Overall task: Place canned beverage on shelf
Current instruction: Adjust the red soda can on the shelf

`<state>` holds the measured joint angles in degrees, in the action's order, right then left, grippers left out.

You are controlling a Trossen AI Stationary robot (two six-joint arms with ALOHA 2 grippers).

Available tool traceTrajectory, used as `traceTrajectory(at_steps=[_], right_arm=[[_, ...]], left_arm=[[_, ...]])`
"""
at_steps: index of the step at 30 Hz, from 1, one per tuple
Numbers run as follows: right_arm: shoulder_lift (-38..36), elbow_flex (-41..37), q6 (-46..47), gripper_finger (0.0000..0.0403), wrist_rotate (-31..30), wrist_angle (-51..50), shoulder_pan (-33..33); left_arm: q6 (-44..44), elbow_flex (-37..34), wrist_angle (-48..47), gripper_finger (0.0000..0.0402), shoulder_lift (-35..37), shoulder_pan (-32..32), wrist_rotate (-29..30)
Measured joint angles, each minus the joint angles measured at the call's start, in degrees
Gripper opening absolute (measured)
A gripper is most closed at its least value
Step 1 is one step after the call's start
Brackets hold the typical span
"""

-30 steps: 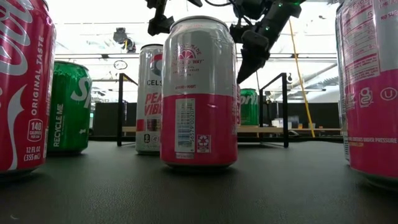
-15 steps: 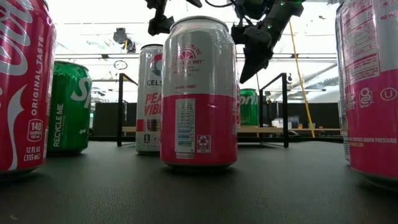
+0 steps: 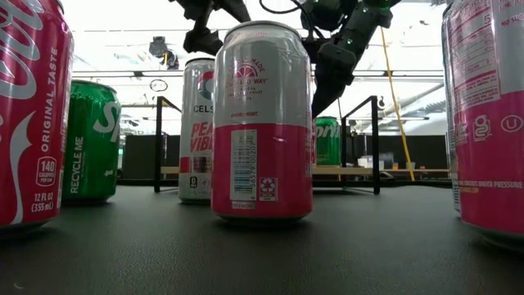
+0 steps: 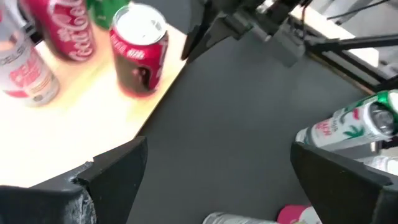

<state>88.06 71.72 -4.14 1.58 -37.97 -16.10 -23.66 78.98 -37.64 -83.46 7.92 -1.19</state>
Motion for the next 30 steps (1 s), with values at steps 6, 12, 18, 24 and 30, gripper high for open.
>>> traceTrajectory(at_steps=[6,12,18,24,30], right_arm=[[0.92,0.00,-1.22,0.0000,-0.02,0.65,-0.03],[2.60,0.00,-2.78,0.0000,-0.01,2.56,-0.17],[3.52,0.00,-2.67,0.0000,-0.02,3.80,-0.34],[4.04,0.00,-3.60,0.0000,-0.23,4.71,-0.70],[4.04,0.00,-4.06,0.0000,-0.43,5.65,-1.90]], left_arm=[[0.03,0.00,-1.19,0.0397,-0.02,-0.03,0.13],[0.02,0.00,-0.81,0.0397,-0.02,-0.02,0.14],[0.00,0.00,-0.82,0.0397,-0.02,-0.02,0.13],[0.02,0.00,-0.60,0.0397,-0.02,-0.02,0.13],[0.01,0.00,-0.57,0.0397,-0.02,-0.02,0.13]])
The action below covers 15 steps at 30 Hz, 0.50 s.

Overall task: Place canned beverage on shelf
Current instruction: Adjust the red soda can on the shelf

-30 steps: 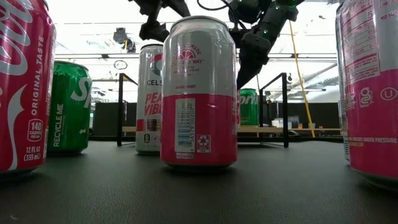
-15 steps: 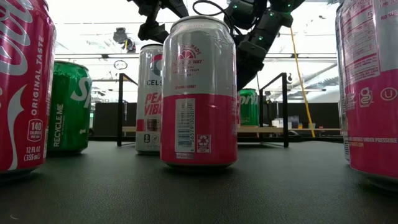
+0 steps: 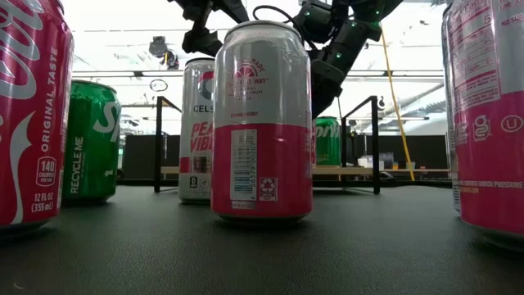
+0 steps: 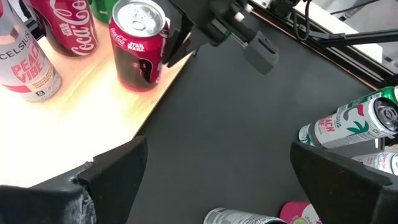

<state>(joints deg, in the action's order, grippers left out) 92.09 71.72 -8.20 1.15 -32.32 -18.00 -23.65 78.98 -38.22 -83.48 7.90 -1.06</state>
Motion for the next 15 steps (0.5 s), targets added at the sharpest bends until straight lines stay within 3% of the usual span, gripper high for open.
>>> traceTrajectory(at_steps=[15], right_arm=[[0.00,0.21,-0.21,0.0000,0.09,4.94,-2.55]], left_arm=[[0.03,0.00,-0.02,0.0397,0.00,0.00,0.19]])
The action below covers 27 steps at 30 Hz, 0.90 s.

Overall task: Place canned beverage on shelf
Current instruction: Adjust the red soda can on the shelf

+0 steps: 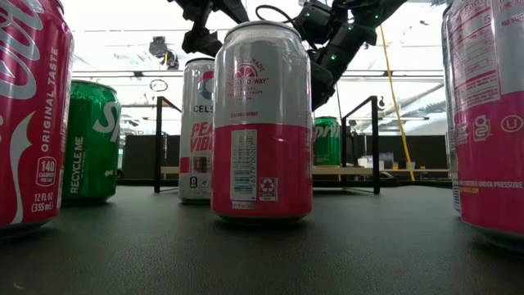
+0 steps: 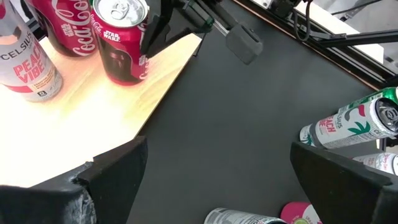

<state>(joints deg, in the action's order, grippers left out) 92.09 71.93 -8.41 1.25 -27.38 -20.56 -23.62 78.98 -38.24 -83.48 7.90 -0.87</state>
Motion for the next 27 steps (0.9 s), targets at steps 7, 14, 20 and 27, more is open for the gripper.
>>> traceTrajectory(at_steps=[7,14,20,27], right_arm=[[-2.11,6.51,-2.10,0.0000,0.25,-15.53,0.00],[-1.66,6.51,-2.84,0.0000,-1.59,-18.51,-2.38],[0.24,6.42,-1.35,0.0000,-1.26,-16.83,-3.90],[0.63,6.37,-1.10,0.0000,-1.21,-14.30,-3.87]], left_arm=[[-0.07,0.00,-0.46,0.0397,0.00,0.00,0.05],[0.02,0.00,-0.37,0.0397,0.00,-0.02,0.05],[0.19,0.00,-0.35,0.0397,0.00,-0.02,0.05],[-0.02,0.00,-0.33,0.0397,0.00,-0.15,0.07]])
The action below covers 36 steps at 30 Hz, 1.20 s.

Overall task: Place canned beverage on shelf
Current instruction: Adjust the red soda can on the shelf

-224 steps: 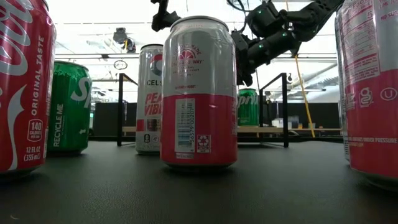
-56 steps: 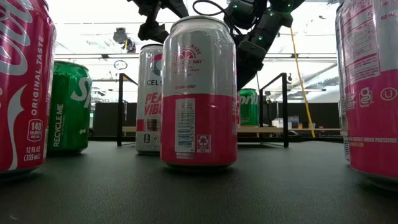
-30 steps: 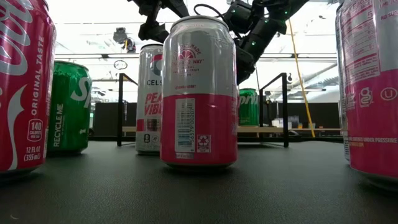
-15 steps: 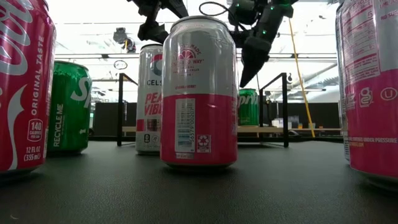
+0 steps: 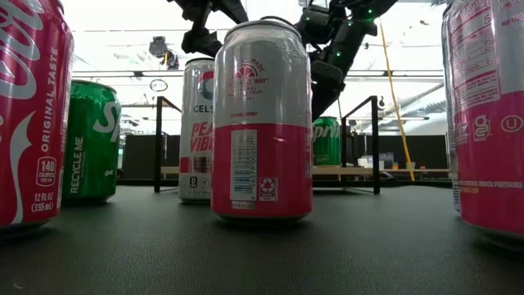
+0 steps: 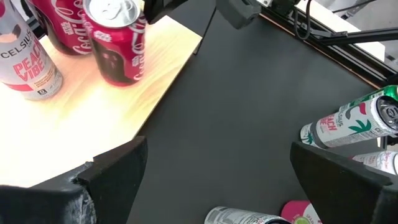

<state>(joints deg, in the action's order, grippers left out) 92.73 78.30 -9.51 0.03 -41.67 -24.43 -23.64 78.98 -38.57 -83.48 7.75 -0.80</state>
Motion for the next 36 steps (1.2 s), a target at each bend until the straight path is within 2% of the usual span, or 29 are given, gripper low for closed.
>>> traceTrajectory(at_steps=[5,9,15,21,36], right_arm=[[0.00,0.00,0.66,0.0000,0.00,0.41,0.02],[-0.24,0.00,2.67,0.0000,0.37,-2.90,0.15],[-0.33,0.00,4.82,0.0000,6.20,-1.99,2.29],[-0.33,0.00,6.67,0.0000,6.05,4.15,3.54],[-0.33,0.00,7.37,0.0000,4.22,7.75,3.02]], left_arm=[[-0.01,0.00,-0.03,0.0397,0.00,0.00,-0.01],[-0.04,0.00,-0.09,0.0397,0.00,0.00,-0.02],[-0.02,0.00,-0.06,0.0397,0.00,0.00,-0.02],[0.02,0.00,-0.06,0.0397,0.00,0.00,-0.02],[0.09,0.00,-0.04,0.0397,0.00,0.00,-0.02]])
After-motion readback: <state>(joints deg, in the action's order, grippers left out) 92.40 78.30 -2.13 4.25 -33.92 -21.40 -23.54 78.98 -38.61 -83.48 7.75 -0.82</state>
